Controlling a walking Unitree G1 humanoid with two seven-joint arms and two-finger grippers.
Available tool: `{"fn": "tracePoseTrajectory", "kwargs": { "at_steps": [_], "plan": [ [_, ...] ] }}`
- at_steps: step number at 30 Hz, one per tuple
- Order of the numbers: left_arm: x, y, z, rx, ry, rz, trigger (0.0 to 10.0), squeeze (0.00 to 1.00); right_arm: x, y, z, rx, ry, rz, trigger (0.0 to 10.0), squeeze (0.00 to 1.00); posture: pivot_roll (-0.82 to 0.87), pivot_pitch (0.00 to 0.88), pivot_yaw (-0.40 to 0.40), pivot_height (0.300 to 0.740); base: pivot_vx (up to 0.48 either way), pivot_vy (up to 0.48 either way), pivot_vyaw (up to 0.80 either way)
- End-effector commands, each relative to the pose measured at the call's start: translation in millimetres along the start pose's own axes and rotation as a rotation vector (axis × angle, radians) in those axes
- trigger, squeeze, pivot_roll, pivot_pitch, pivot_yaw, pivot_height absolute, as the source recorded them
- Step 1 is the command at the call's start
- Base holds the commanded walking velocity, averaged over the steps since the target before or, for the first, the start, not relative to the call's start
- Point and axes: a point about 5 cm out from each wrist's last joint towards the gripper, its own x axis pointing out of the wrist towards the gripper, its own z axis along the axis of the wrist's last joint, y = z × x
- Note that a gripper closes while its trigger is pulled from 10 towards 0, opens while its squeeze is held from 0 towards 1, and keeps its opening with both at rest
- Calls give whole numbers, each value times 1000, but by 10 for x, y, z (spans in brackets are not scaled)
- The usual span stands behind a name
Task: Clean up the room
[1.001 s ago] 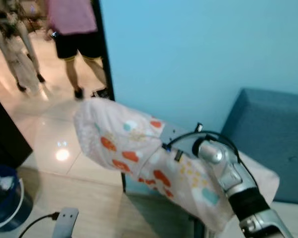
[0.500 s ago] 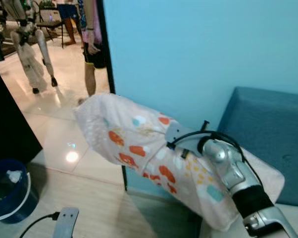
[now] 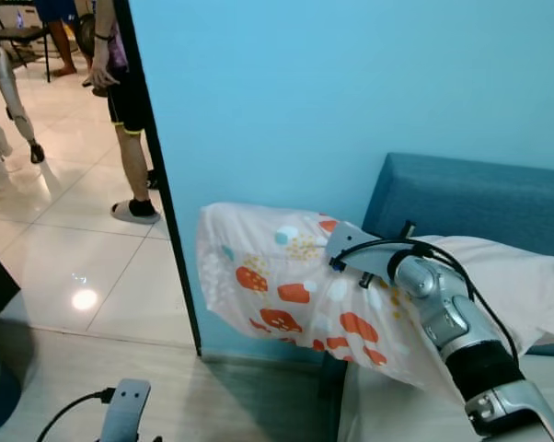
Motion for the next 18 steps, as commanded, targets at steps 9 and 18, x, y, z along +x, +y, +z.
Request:
{"fn": "tracePoseTrajectory", "kwargs": {
  "at_steps": [9, 18],
  "plan": [
    [-8, -37, -35, -2, 9, -9, 10000, 0, -129, -337, -145, 36, 47, -107, 10000, 0, -27, 0, -76, 740, 0, 0, -622],
    [-11, -54, -51, 3, 12, -15, 10000, 0, -141, -306, -182, 100, 65, -94, 10000, 0, -29, 0, -74, 740, 0, 0, -800]
  ]
}}
